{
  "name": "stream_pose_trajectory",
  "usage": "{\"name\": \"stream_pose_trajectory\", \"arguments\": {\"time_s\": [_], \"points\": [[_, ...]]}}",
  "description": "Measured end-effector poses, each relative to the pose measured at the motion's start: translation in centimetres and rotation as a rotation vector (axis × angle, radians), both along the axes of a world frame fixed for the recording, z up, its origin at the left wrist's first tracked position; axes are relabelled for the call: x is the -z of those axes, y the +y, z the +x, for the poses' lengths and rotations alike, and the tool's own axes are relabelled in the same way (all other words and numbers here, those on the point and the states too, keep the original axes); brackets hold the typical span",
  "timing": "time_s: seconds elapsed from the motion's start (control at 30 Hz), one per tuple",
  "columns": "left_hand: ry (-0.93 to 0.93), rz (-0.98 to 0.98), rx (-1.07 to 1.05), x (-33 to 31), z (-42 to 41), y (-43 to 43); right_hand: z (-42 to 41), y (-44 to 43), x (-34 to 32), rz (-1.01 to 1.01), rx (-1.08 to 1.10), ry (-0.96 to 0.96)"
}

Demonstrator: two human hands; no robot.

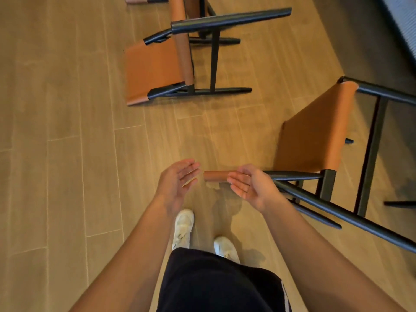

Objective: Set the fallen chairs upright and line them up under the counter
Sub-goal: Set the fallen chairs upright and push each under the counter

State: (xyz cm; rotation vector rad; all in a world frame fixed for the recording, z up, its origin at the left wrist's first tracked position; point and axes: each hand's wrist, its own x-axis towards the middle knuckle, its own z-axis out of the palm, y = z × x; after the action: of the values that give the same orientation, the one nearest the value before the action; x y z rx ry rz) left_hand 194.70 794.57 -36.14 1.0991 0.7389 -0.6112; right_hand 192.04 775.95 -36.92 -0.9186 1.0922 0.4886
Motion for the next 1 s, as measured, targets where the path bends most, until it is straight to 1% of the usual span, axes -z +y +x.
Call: {"name": "stream_pose_trajectory", "arguments": {"time_s": [0.17, 0.4, 0.53, 0.6, 0.67, 0.77, 0.87, 1.0], "points": [[0.042, 0.013, 0.123, 5.4, 4.3, 1.3, 2.3, 3.3, 6.6, 0.007, 0.091, 0.086], [0.163, 0.022, 0.198, 10.8, 5.6, 1.7, 2.7, 6.7, 14.0, -0.06, 0.215, 0.275], [0.196, 0.022, 0.2, 14.2, 6.0, 1.5, 5.2, 7.5, 17.3, 0.033, 0.41, 0.267], [0.206, 0.034, 0.209, 15.7, 6.1, 1.4, 6.1, 7.6, 18.9, 0.023, 0.483, 0.308], [0.219, 0.048, 0.205, 16.1, 5.9, 1.6, 6.4, 7.5, 19.7, -0.027, 0.525, 0.361], [0.23, 0.067, 0.22, 16.2, 5.8, 1.5, 6.5, 7.1, 20.1, -0.018, 0.574, 0.405], [0.2, 0.086, 0.308, 15.3, 5.8, 1.6, 6.4, 6.1, 19.5, -0.011, 0.57, 0.382], [0.154, 0.122, 0.399, 13.0, 7.2, 1.6, 6.8, 5.0, 17.1, 0.013, 0.578, 0.323]]}}
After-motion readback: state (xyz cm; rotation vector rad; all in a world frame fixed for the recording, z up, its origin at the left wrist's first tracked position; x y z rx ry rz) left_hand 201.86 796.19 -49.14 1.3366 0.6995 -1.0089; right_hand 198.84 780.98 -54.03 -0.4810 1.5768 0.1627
